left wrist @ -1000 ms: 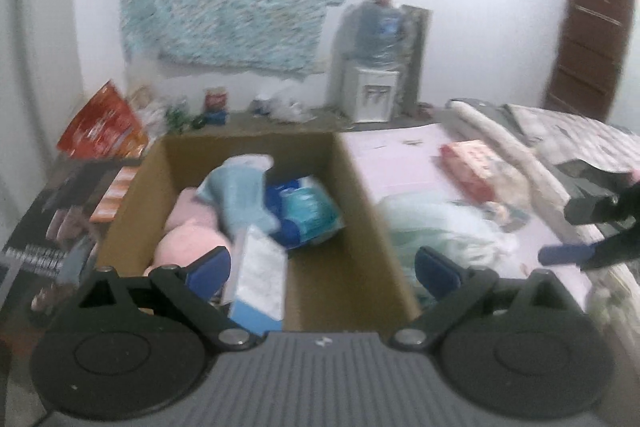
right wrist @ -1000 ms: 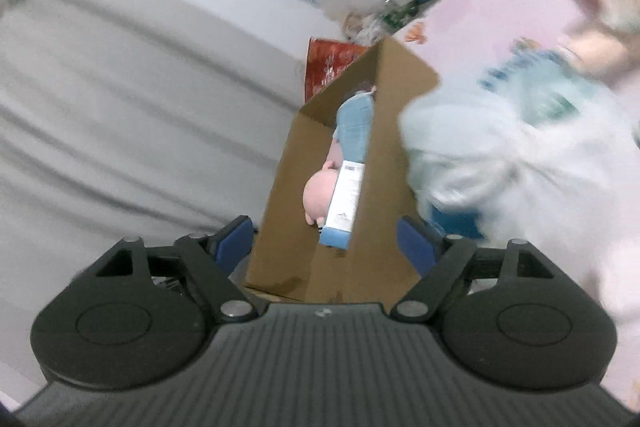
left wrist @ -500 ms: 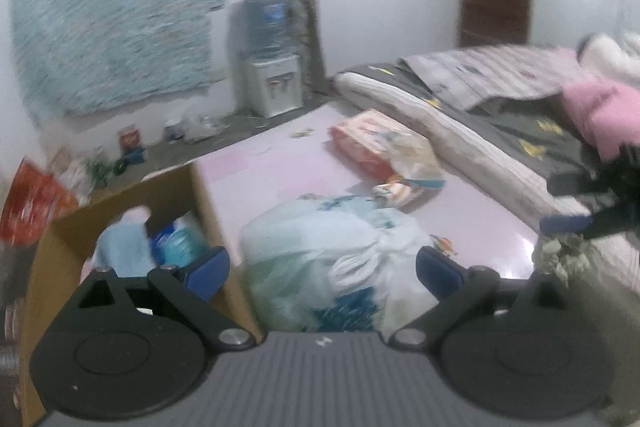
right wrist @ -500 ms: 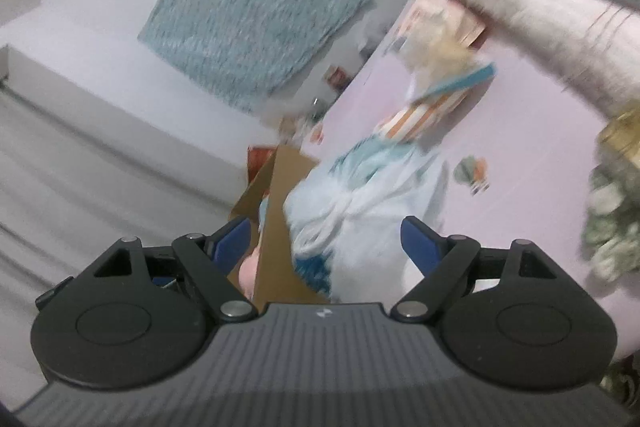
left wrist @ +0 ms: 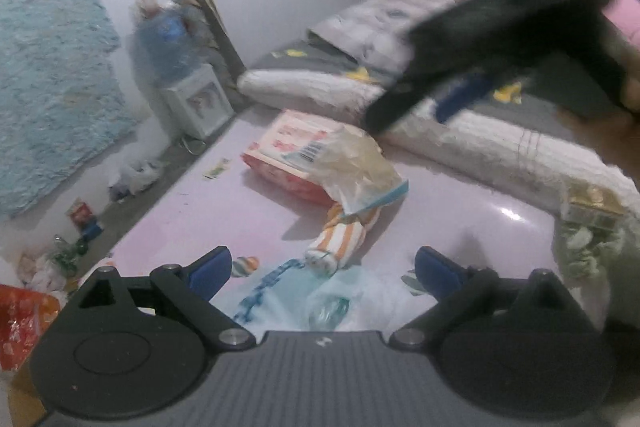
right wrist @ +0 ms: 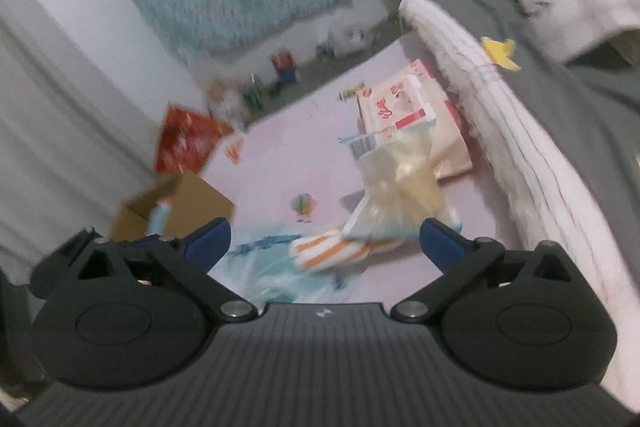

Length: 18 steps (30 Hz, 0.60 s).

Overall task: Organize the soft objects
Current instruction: 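Grasp the clear noodle bag with the right tool while the left tool reaches the striped cloth, then grasp the orange-striped cloth with the left tool while the right tool lifts the noodle bag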

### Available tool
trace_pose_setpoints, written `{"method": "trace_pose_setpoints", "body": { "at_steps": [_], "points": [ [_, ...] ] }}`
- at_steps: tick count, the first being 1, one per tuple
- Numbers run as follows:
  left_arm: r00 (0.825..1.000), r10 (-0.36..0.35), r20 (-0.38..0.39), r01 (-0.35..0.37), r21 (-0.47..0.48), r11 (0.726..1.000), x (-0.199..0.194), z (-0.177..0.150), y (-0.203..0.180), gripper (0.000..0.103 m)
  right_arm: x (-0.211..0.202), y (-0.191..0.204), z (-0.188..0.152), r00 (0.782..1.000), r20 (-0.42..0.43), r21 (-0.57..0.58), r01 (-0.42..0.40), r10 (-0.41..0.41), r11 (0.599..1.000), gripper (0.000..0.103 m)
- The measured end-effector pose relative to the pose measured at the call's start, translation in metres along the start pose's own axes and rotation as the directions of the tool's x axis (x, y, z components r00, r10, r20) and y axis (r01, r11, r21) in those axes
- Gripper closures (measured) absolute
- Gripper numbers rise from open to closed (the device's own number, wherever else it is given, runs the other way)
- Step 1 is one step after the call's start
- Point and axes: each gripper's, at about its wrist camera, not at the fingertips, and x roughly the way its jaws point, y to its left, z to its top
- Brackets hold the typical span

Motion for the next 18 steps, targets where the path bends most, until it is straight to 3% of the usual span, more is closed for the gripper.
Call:
{"method": "trace_pose_setpoints", "body": {
  "at_steps": [3,11,13,14,18],
  "points": [
    [0.999,-0.018,-0.049,0.020,0.032,0.999,0.039,0.010,-0.001,0.013,0.045,-0.013,0.025,0.997,-0.061,-0.004,0.056,-0.056,0.998,0.001],
    [0.987,-0.067,-0.148,0.076,0.057,0.995,0.116,0.024,0.001,0.018,0.121,-0.031,0.043,0.976,-0.184,-0.035,0.115,-0.119,0.993,0.004],
    [0.984,-0.078,-0.163,0.088,0.052,0.995,0.126,0.024,0.004,0.018,0.128,-0.036,0.040,0.973,-0.190,-0.038,0.125,-0.130,0.991,0.018],
    [0.982,-0.084,-0.168,0.094,0.056,0.994,0.130,0.024,0.004,0.018,0.129,-0.041,0.038,0.974,-0.195,-0.026,0.116,-0.119,0.993,0.038],
    [0.978,-0.092,-0.187,0.108,0.078,0.991,0.143,0.024,0.003,0.018,0.119,-0.059,0.034,0.987,-0.148,0.055,0.074,-0.066,0.996,0.050]
  ]
}}
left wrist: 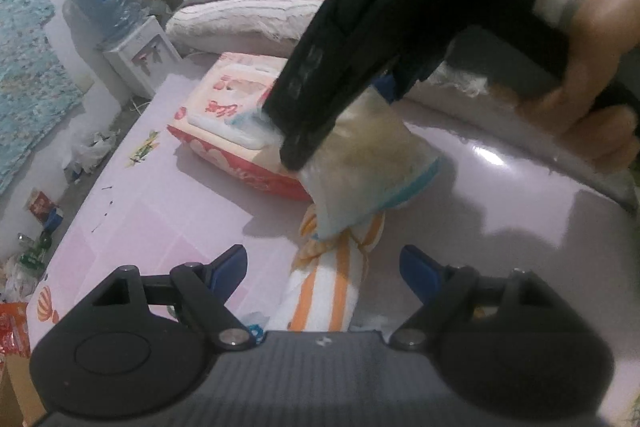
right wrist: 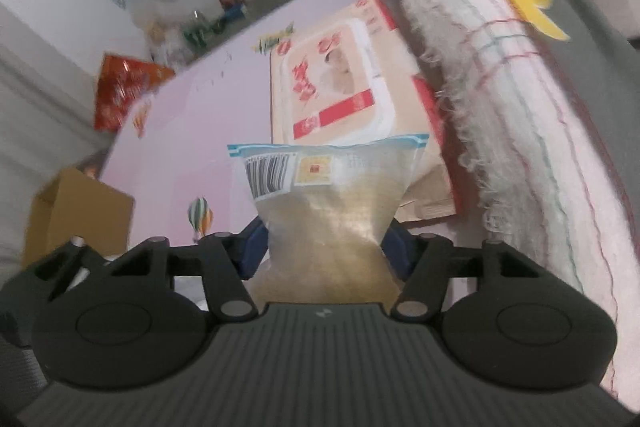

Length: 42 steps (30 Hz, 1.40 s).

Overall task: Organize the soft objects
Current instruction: 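Grasp the orange-striped cloth with the left tool while the right tool lifts the noodle bag, then carry the striped cloth with the left tool to the box while the right tool carries the bag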

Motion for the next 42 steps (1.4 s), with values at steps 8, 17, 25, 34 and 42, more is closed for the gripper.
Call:
{"method": "trace_pose_setpoints", "body": {
  "at_steps": [8,17,25,34,42],
  "points": [
    [0.996,-0.008,-0.087,0.008,-0.004,1.000,0.036,0.013,0.005,0.031,-0.044,-0.036,-0.007,0.980,0.147,0.164,-0.154,0.130,0.974,0.053],
    [0.991,-0.093,-0.099,0.082,-0.105,0.991,0.047,0.019,0.018,0.059,-0.062,-0.049,-0.032,0.957,0.242,0.237,-0.220,0.162,0.946,0.055],
    [0.998,-0.046,0.047,0.054,-0.187,0.981,-0.009,0.032,0.021,0.063,-0.109,-0.049,-0.047,0.907,0.368,0.242,-0.306,0.204,0.921,0.055],
    [0.980,0.007,0.200,0.061,-0.330,0.942,-0.112,0.015,0.044,0.063,-0.165,-0.020,-0.070,0.847,0.440,0.166,-0.402,0.297,0.900,0.055],
    [0.953,0.129,0.273,0.039,-0.535,0.844,-0.220,-0.069,0.077,0.062,-0.183,0.031,-0.096,0.826,0.373,0.094,-0.486,0.422,0.869,0.055]
  ]
}}
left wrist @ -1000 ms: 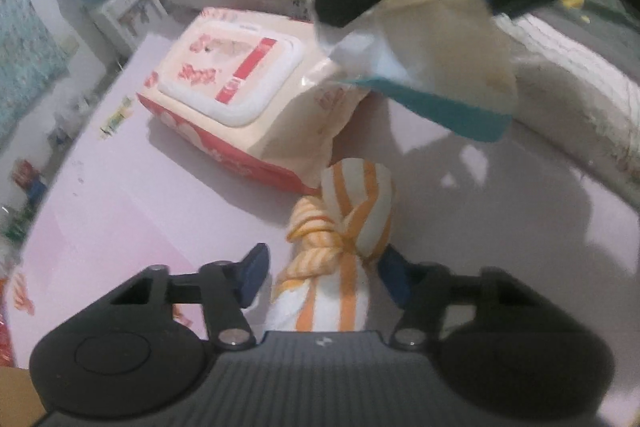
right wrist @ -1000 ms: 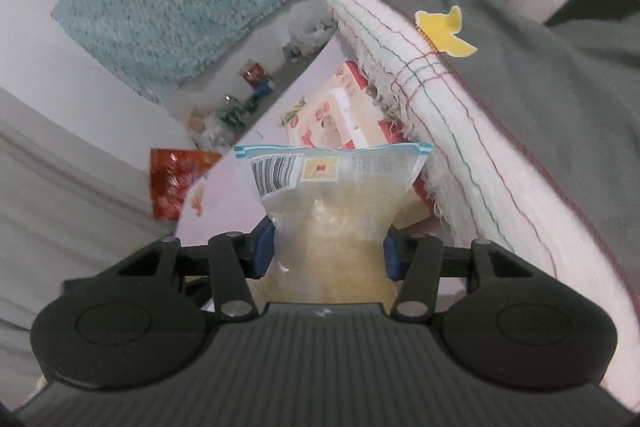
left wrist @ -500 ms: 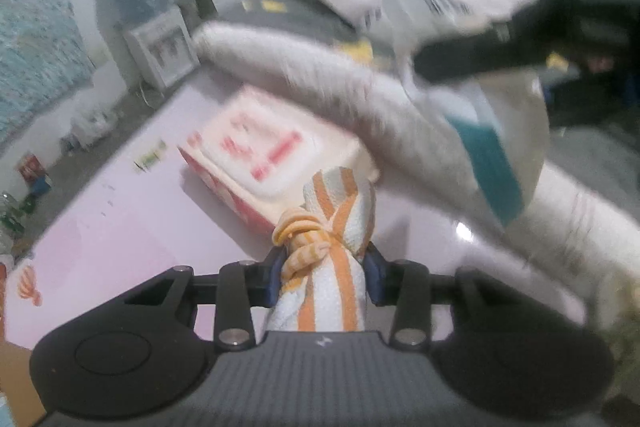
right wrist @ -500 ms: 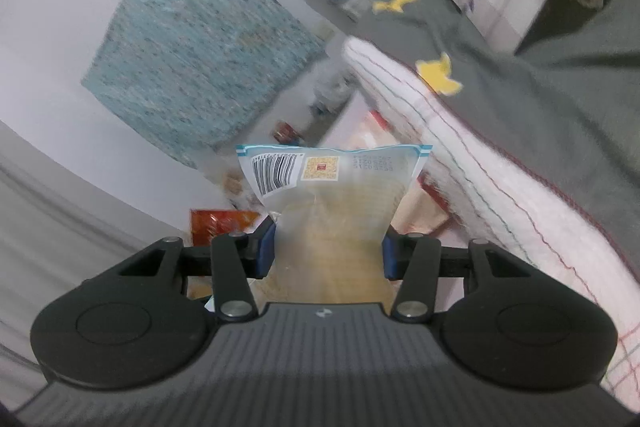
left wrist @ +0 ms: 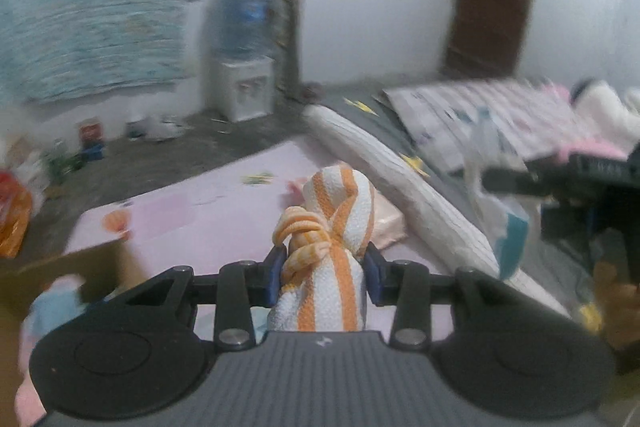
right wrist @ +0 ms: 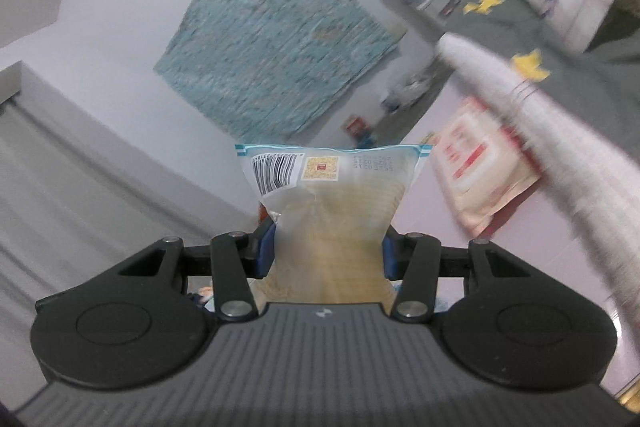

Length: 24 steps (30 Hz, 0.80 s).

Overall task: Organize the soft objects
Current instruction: 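Carry the striped cloth with the left tool to the box while the right tool carries the bag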

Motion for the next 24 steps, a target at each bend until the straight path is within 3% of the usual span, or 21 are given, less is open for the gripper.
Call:
{"method": "trace_pose_setpoints", "body": {
  "at_steps": [3,7,13,20,24],
  "points": [
    [0.997,0.071,0.033,-0.069,-0.077,0.995,-0.033,-0.013,0.033,0.062,0.008,0.020,-0.016,0.998,-0.048,-0.010,-0.039,0.038,0.999,0.055],
    [0.989,0.146,0.013,-0.142,-0.182,0.973,-0.059,-0.043,0.075,0.062,0.041,0.045,-0.045,0.983,-0.157,-0.001,-0.095,0.094,0.995,0.055],
    [0.979,0.194,-0.054,-0.201,-0.306,0.931,-0.060,-0.085,0.130,0.062,0.099,0.077,-0.089,0.936,-0.316,0.066,-0.143,0.157,0.988,0.055],
    [0.969,0.226,-0.103,-0.248,-0.416,0.875,-0.057,-0.119,0.178,0.062,0.165,0.125,-0.131,0.881,-0.435,0.071,-0.174,0.188,0.982,0.054],
    [0.961,0.237,-0.140,-0.275,-0.445,0.852,-0.050,-0.139,0.192,0.062,0.202,0.139,-0.151,0.860,-0.481,0.069,-0.157,0.171,0.985,0.053]
  ]
}}
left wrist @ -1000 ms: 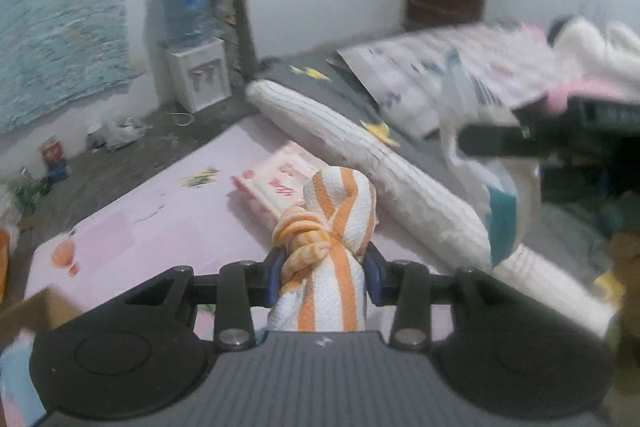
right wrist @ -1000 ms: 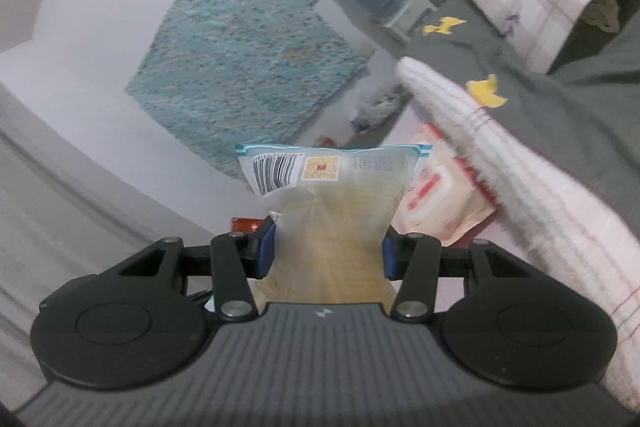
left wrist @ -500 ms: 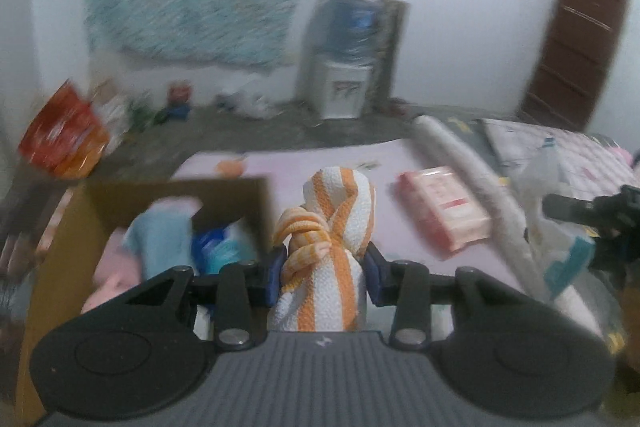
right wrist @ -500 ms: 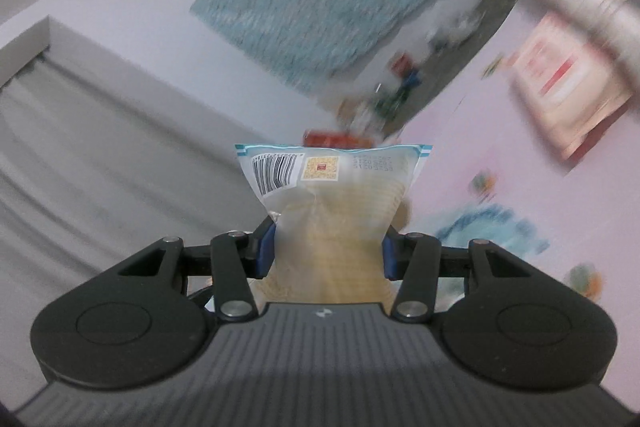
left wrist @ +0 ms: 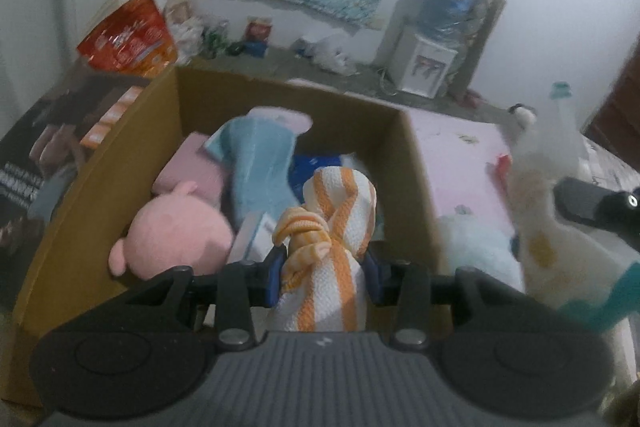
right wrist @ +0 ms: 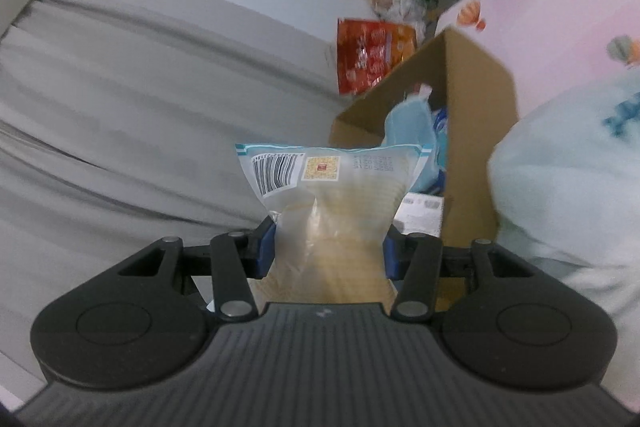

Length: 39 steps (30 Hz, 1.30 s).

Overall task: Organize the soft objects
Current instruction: 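Carry the striped cloth with the left tool to the box while the right tool carries the bag, then lower the noodle bag into the box and open the right tool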

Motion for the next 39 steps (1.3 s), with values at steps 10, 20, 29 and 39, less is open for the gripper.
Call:
{"method": "trace_pose_setpoints", "body": {
  "at_steps": [10,20,29,39],
  "points": [
    [0.997,0.039,-0.065,-0.040,-0.016,0.999,0.036,-0.009,0.012,0.062,0.049,-0.018,0.002,0.993,-0.084,-0.035,0.085,-0.088,0.996,0.039],
    [0.994,0.041,-0.100,-0.041,0.000,0.999,0.051,-0.016,0.009,0.062,0.053,-0.003,-0.002,0.981,-0.094,-0.187,0.150,-0.170,0.971,0.019],
    [0.996,0.056,-0.075,-0.055,0.006,0.998,0.048,-0.013,0.012,0.061,0.048,0.017,0.004,0.978,-0.055,-0.266,0.180,-0.202,0.947,0.001],
    [0.995,0.101,-0.006,-0.101,-0.030,0.994,0.028,-0.006,0.031,0.061,0.061,0.012,0.005,0.978,-0.074,-0.249,0.172,-0.196,0.953,0.001]
  ]
}}
